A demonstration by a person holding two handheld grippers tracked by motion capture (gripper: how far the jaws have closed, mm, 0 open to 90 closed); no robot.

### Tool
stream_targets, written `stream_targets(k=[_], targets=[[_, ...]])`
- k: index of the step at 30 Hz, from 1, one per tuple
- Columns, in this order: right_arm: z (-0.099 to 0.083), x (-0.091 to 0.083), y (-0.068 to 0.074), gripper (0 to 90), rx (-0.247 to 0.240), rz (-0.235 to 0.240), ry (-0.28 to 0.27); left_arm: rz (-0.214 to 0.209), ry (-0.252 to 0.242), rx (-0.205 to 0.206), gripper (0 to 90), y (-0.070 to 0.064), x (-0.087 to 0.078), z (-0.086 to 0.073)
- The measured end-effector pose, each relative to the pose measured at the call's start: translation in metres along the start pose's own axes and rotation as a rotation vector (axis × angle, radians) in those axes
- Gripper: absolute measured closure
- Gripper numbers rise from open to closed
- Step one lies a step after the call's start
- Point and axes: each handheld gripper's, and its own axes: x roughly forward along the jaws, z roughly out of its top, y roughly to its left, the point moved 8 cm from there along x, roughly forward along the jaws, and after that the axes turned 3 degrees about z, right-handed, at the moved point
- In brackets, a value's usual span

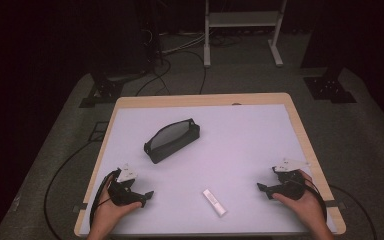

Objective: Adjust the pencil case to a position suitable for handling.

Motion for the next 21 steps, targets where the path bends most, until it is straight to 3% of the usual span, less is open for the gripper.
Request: stream_targets(k=[14,21], targets=[[-0.0002,-0.0001,-0.0004,11.6,-0.002,0.002,0.001,0.004,-0.007,0.003,0.2,-0.0012,-0.0011,0.0001],[-0.0002,-0.0001,-0.0005,11.6,-0.002,0.002,0.001,-0.012,-0.011,0.000,6.4,-0.0035,-0.0013,0.0041]])
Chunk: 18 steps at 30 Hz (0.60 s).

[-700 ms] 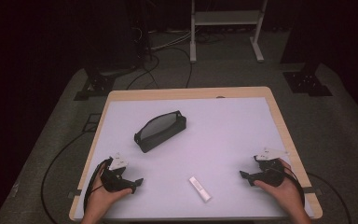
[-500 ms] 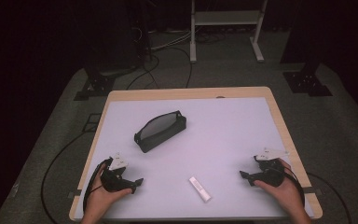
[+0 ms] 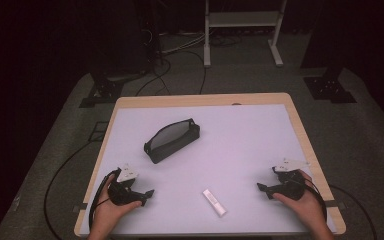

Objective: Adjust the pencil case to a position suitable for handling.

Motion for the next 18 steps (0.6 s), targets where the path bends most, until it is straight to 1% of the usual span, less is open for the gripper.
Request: stream_targets(k=[1,3,5,7,9,11,14,15,18], targets=[[0.000,0.000,0.000,11.6,0.001,0.001,0.000,-0.001,-0.001,0.002,6.8,-0.001,0.000,0.001],[0.000,0.000,0.000,11.6,0.002,0.002,0.001,-0.005,-0.005,0.003,11.3,-0.001,-0.001,0.001],[0.000,0.000,0.000,11.6,0.003,0.002,0.001,-0.011,-0.011,-0.002,12.3,-0.002,-0.002,0.003],[0.000,0.000,0.000,11.6,0.003,0.002,0.001,-0.009,-0.011,0.004,13.9,-0.001,-0.004,0.004],[0.000,0.000,0.000,11.6,0.002,0.002,0.000,-0.010,-0.015,-0.011,14.4,-0.001,-0.005,0.007],[0.000,0.000,0.000,11.6,0.002,0.001,0.000,-0.013,-0.019,-0.012,18.3,-0.001,-0.006,0.008],[0.000,0.000,0.000,11.6,0.001,0.000,-0.001,-0.006,-0.027,-0.013,19.0,0.000,-0.008,0.013],[0.000,0.000,0.000,11.6,0.000,0.000,-0.001,-0.008,-0.030,-0.014,21.1,0.000,-0.009,0.014],[0.000,0.000,0.000,11.6,-0.002,0.000,0.001,-0.003,-0.037,-0.020,23.1,0.002,-0.012,0.018]])
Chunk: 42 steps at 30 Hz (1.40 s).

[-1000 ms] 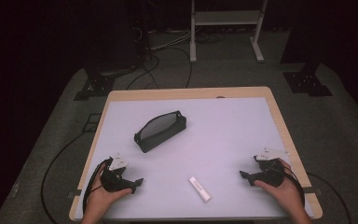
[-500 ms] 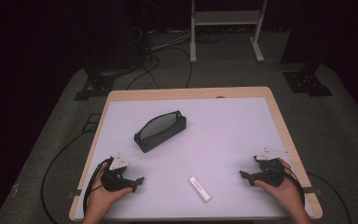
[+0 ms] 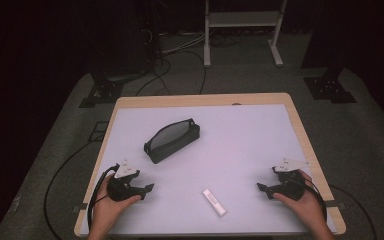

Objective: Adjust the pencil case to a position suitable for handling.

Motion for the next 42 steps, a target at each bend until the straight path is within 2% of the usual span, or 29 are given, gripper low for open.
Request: stream_targets(k=[7,15,26,42], targets=[[0.000,0.000,0.000,11.6,-0.002,0.000,0.000,0.010,-0.032,0.002,29.8,0.004,-0.008,0.011],[0.000,0.000,0.000,11.6,0.001,0.001,0.000,-0.003,-0.054,-0.002,35.5,0.009,-0.009,0.021],[0.000,0.000,0.000,11.6,0.002,0.001,0.000,0.011,-0.060,-0.007,43.0,0.017,-0.011,0.033],[0.000,0.000,0.000,11.6,0.002,0.001,0.000,0.016,-0.091,0.007,51.0,0.025,-0.012,0.061]])
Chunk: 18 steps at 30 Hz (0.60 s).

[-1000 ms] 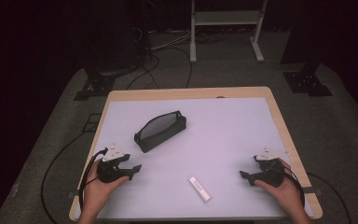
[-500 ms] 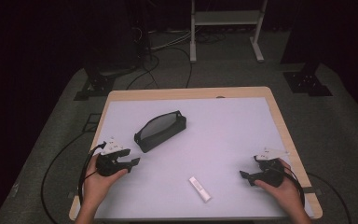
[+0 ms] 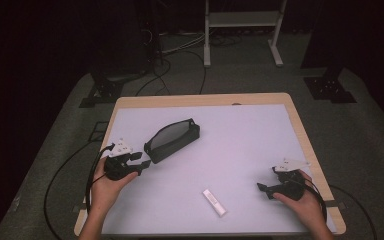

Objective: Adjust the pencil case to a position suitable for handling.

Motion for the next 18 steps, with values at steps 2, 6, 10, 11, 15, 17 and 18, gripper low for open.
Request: stream_targets(k=[2,6,10,11,15,17,18], targets=[[0.000,0.000,0.000,11.6,0.000,0.000,0.000,0.002,-0.002,0.001,51.8,0.002,0.000,0.005],[0.000,0.000,0.000,11.6,0.001,0.000,0.000,0.008,-0.015,0.006,52.9,0.005,0.000,0.013],[0.000,0.000,0.000,11.6,0.001,0.000,0.001,0.014,-0.021,0.002,53.7,0.010,0.003,0.020],[0.000,0.000,0.000,11.6,0.001,0.000,0.000,0.015,-0.026,0.003,54.0,0.011,0.004,0.021],[0.000,0.000,0.000,11.6,0.000,0.000,0.000,0.021,-0.026,0.010,55.1,0.015,0.008,0.027],[0.000,0.000,0.000,11.6,0.001,0.000,0.000,0.026,-0.025,0.011,55.7,0.017,0.011,0.031],[0.000,0.000,0.000,11.6,0.001,0.000,0.000,0.030,-0.021,0.016,56.0,0.018,0.011,0.032]])
